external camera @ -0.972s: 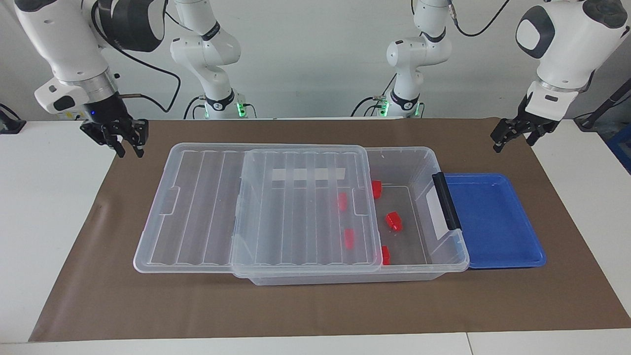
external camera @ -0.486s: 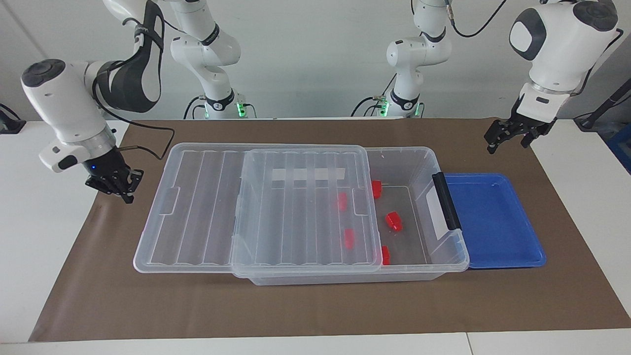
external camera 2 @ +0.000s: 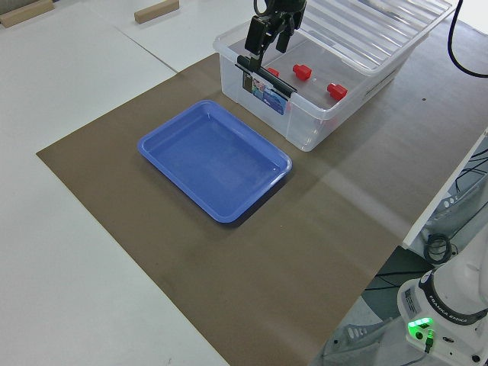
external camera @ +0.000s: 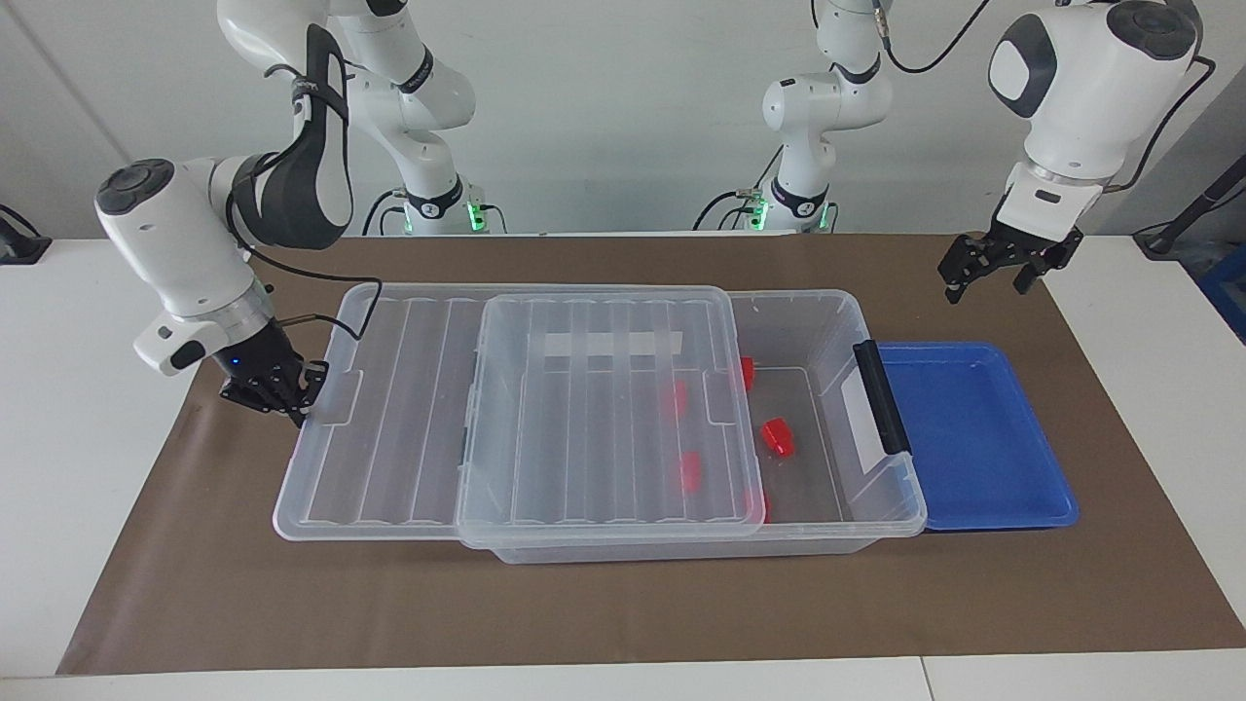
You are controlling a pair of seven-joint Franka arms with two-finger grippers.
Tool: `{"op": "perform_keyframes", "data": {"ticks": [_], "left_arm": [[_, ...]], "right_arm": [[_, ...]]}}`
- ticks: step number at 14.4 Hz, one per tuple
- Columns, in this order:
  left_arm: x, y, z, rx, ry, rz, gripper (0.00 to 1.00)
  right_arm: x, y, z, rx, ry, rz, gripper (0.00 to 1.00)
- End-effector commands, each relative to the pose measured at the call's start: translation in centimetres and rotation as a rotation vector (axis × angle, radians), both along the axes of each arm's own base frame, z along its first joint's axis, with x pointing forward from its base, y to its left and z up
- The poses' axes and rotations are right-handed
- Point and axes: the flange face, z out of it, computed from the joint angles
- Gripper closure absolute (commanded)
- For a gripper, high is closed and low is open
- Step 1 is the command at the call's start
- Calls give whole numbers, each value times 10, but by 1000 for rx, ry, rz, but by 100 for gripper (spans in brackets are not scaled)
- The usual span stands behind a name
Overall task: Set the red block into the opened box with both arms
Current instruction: 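Reach the right gripper to the lid edge and push it back, then slide the clear lid closed over the box with the right gripper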
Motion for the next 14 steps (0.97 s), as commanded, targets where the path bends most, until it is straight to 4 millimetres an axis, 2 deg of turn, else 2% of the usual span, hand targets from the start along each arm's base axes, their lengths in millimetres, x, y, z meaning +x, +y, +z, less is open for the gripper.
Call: {"op": "perform_keyframes", "data": {"ticks": [1,3,5,7,10,14], "left_arm": [[-8,2,4,8,-10,-3,0],[-8,-6,4,8,0,-16,0],[-6,-26,15,7,-5,-49,0],[-7,-38,16,7,-10,-71,0],[-6,-16,11,-48,-16,-29,0],[-6,-21,4,-50,-27,-33,0]], "right_arm": [[5,27,1,37,-13,9,100],[5,53,1,48,-6,-8,100],[5,74,-2,55,2,-16,100],[4,92,-6,59,12,-18,100],[0,117,-10,64,28,-11,100],[-3,139,-10,96,34,-6,100]]}}
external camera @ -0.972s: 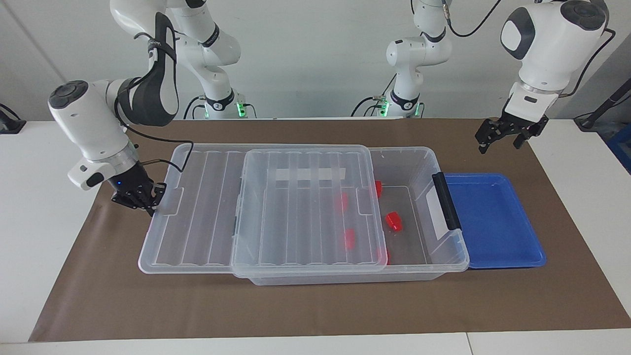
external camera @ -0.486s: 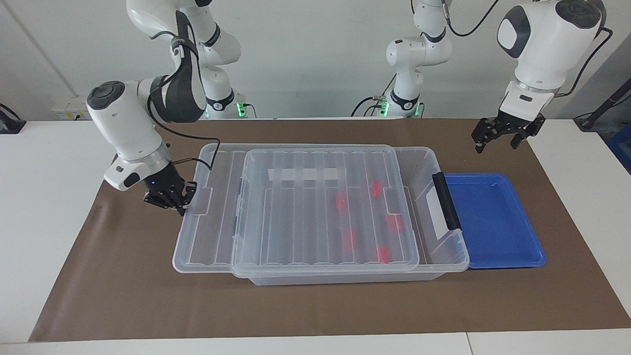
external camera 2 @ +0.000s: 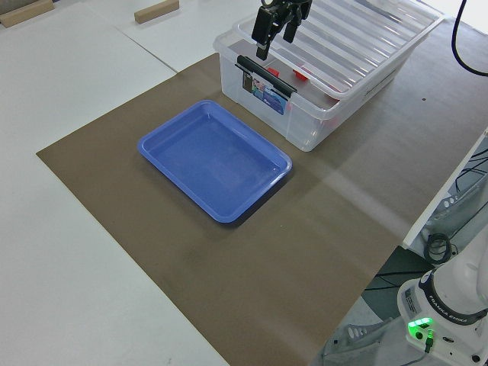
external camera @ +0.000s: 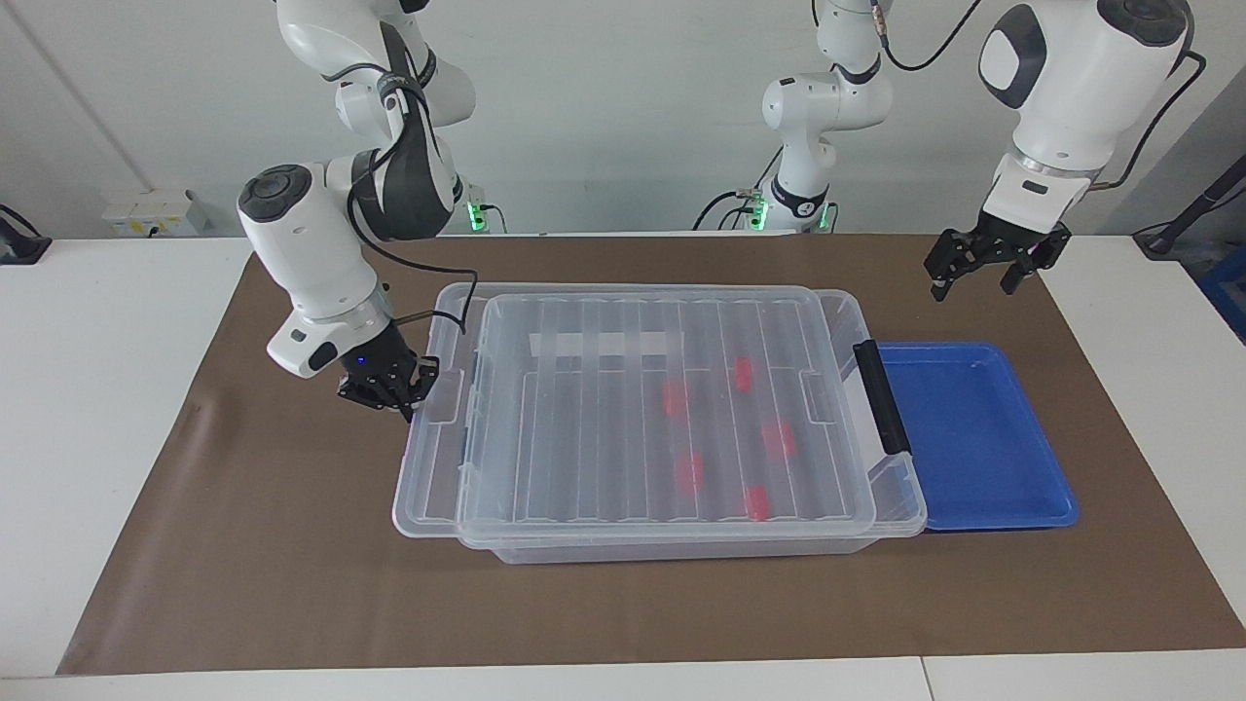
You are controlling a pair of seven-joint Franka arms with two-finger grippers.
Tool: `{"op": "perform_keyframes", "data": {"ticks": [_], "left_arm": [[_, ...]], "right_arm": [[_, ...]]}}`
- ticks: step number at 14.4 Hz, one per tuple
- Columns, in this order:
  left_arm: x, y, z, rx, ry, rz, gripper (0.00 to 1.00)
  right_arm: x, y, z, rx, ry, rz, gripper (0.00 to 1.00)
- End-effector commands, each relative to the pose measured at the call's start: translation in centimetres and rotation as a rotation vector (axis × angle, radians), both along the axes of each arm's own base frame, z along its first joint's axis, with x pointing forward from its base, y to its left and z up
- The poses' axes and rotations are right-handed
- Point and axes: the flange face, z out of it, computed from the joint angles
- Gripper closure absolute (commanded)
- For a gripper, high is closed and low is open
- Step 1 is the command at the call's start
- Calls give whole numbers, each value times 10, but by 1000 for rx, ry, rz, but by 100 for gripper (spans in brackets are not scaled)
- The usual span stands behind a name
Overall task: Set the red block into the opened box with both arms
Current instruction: 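Slide the clear lid closed over the box with the right gripper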
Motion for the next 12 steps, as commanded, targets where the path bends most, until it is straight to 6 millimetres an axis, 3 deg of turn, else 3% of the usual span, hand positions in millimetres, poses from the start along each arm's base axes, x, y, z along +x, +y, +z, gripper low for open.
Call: {"op": "perform_keyframes", "data": {"ticks": [1,12], "left_arm": [[-7,0,-6,-16,-9,-4,0],[-11,-2,-17,-16,-12,-1,0]], "right_arm": [[-1,14,-2,61,3,-22,100],[-5,23,-4,151,24,-49,100]]}}
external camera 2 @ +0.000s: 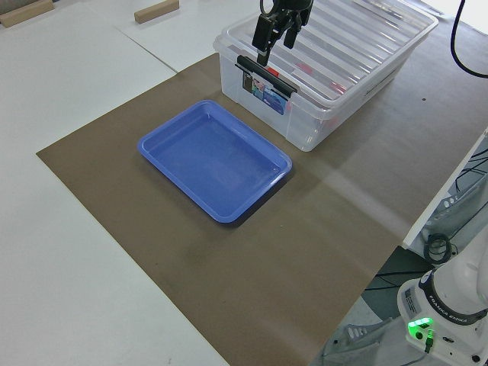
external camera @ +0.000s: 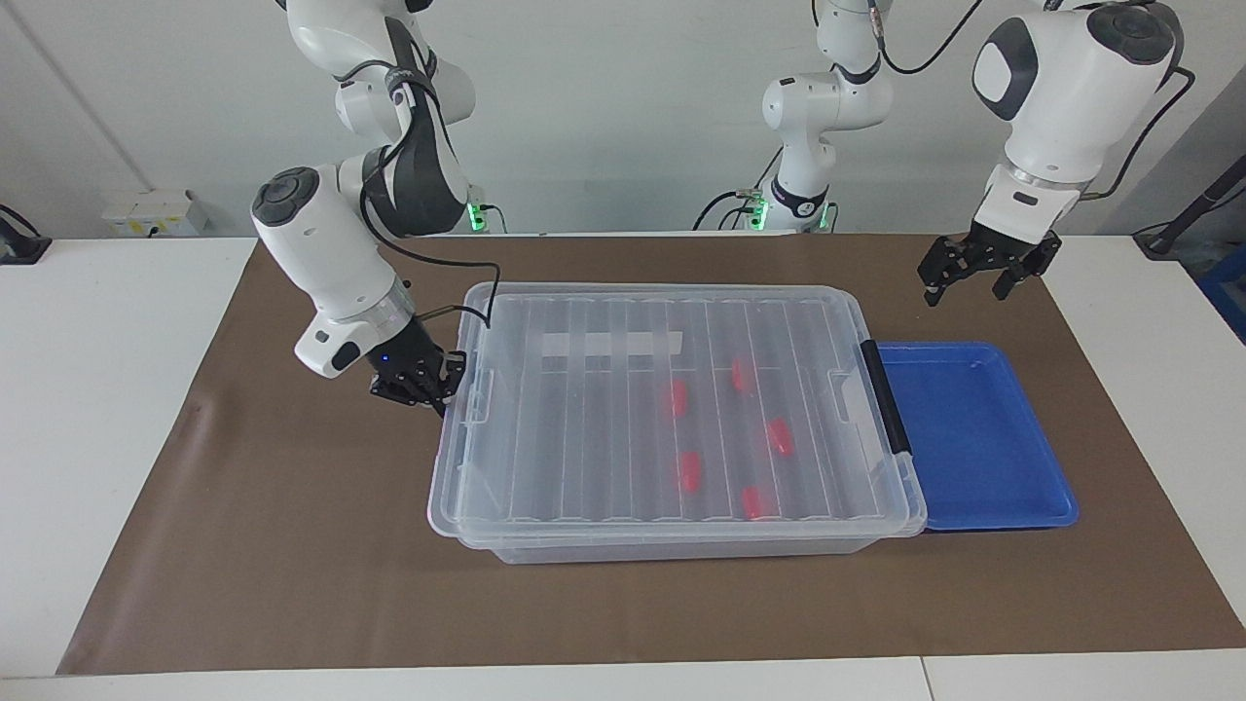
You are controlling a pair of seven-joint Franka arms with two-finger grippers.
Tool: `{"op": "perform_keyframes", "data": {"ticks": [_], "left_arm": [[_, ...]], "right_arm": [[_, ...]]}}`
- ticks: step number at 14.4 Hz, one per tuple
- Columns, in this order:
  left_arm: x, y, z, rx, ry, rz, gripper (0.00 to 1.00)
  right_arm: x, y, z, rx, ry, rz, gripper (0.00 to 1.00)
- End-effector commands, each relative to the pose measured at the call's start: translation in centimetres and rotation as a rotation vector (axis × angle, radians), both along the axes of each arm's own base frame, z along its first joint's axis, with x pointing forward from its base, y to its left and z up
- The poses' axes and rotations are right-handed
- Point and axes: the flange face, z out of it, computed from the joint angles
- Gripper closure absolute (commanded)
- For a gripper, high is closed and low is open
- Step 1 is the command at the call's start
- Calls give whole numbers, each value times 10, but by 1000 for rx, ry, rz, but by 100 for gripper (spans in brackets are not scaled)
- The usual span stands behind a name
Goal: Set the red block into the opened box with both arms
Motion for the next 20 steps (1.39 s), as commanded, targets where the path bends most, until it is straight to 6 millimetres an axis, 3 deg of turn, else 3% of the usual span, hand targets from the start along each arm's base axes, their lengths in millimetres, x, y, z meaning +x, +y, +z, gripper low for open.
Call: {"op": "perform_keyframes", "data": {"ticks": [1,9,10,11,16,20], "left_arm": [[-11,0,-2,-15,-22,3,0],[-16,-1,-5,-14,-3,2,0],[-16,-1,-7,-14,1,4,0],[-18,-2,-6,-22,-2,6,0],[-23,2,-8,-39,38,18,0],[-23,-1,-7,-51,34,20,0]], "right_arm": [[-4,5,-5,51,12,-22,100],[-1,0,-1,60,11,-47,100],[0,-3,0,45,8,-54,24],[0,-10,3,28,3,-58,0],[-11,-39,47,-230,-16,-84,0],[-35,-73,106,-236,50,-203,0]]}}
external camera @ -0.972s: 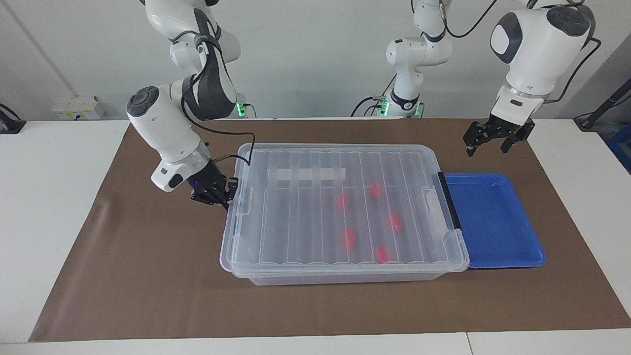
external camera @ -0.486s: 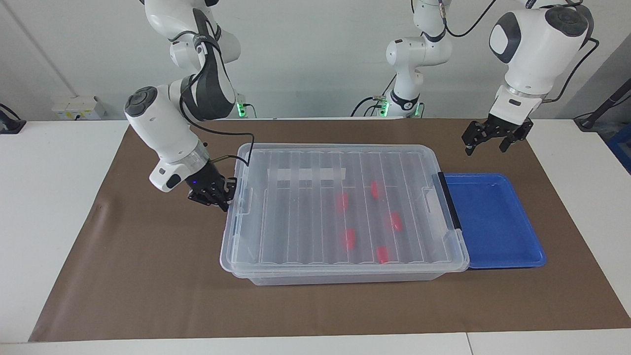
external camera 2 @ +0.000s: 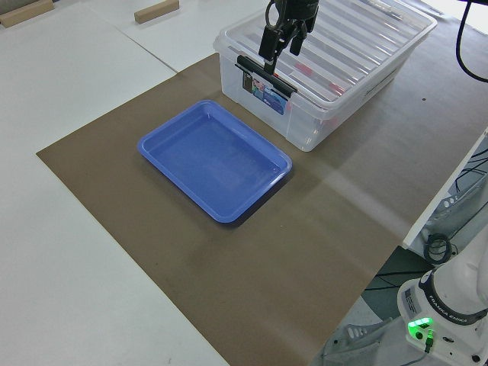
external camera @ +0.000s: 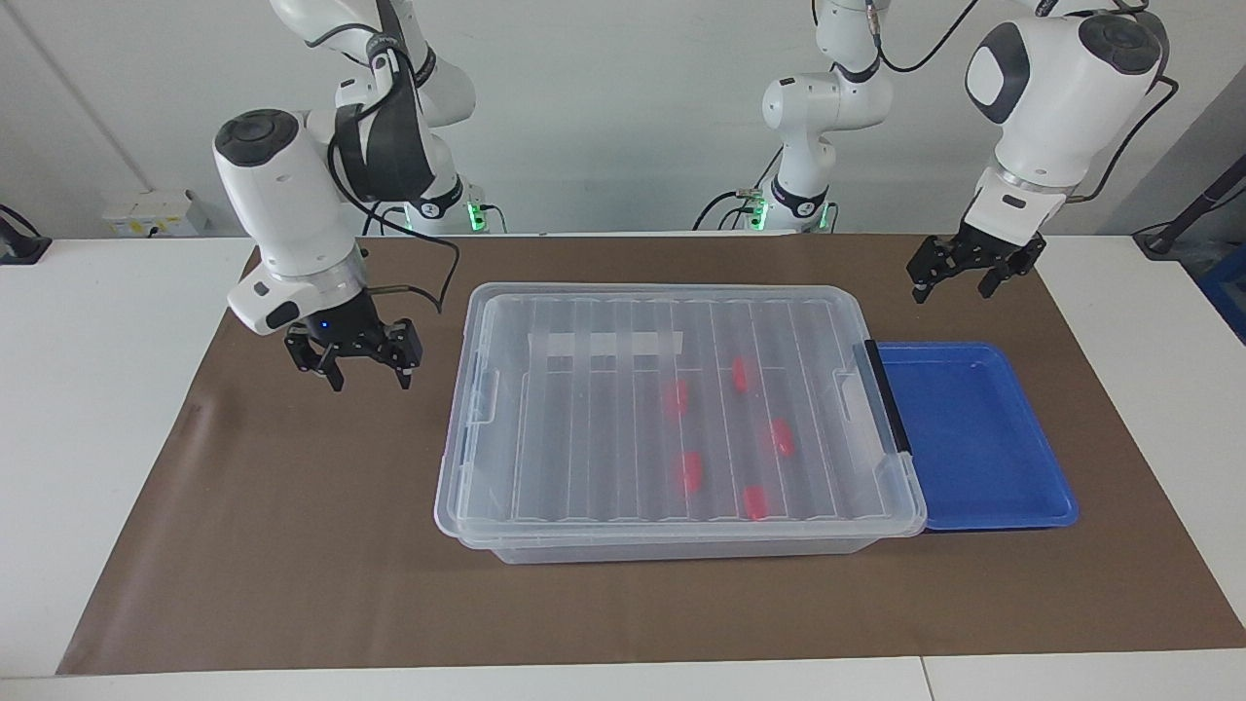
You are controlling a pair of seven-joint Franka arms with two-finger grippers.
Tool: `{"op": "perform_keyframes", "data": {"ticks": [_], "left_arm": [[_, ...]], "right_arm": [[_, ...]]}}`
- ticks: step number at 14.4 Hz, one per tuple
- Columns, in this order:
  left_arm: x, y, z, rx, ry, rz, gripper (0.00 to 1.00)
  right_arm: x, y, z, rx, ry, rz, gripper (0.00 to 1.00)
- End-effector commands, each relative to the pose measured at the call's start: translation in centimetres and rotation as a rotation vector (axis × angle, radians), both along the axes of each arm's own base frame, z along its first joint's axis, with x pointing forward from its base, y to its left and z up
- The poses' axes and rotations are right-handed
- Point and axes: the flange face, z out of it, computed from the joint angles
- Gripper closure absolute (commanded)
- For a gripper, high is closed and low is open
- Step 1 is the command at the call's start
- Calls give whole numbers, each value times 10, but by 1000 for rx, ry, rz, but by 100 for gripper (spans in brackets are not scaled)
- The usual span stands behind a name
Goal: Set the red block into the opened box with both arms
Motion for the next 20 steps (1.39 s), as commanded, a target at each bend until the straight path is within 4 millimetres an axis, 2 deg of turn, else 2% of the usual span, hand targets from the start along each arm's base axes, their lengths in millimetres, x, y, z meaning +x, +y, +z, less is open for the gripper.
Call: {"op": "perform_keyframes", "data": {"ticks": [1,4,6,14,16,20], "left_arm": [[-11,0,2,-22,3,10,0],[-11,-2,2,-23,3,8,0],[-11,-1,2,-23,2,10,0],[-11,-1,3,-23,0,14,0],[-7,-1,12,-23,-2,14,0],[-8,3,34,-23,24,25,0]], "right_arm": [[-29,-29,49,-5,26,-87,0],[-65,-50,80,12,114,-122,0],[-76,-53,82,10,160,-116,0],[-76,-49,97,-49,173,-42,0],[-75,-54,110,-33,182,-55,0],[-73,-54,108,-32,186,-67,0]]}}
